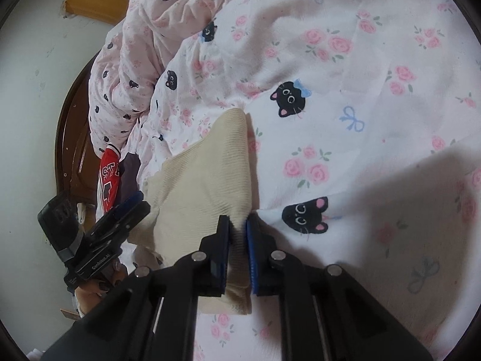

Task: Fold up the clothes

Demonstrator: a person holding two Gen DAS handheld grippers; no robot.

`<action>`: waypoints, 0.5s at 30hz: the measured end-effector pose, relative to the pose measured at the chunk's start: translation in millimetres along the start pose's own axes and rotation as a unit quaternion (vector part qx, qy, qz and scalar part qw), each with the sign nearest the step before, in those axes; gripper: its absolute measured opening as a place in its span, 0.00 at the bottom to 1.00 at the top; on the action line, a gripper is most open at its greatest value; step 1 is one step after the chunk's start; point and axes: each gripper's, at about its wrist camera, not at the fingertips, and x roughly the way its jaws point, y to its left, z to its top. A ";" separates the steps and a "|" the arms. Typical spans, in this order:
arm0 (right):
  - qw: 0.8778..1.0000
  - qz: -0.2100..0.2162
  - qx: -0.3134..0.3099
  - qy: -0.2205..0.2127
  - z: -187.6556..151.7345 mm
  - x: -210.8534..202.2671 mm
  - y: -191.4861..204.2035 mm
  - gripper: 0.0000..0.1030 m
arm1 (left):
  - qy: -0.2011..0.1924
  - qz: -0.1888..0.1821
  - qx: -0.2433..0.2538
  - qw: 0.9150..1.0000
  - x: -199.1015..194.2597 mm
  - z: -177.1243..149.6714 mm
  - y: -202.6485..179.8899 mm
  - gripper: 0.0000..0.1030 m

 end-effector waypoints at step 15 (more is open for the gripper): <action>0.998 -0.017 -0.051 -0.021 7.0 -15.4 48.8 0.08 | 0.001 0.033 -0.074 0.997 -17.3 -6.2 77.8 0.52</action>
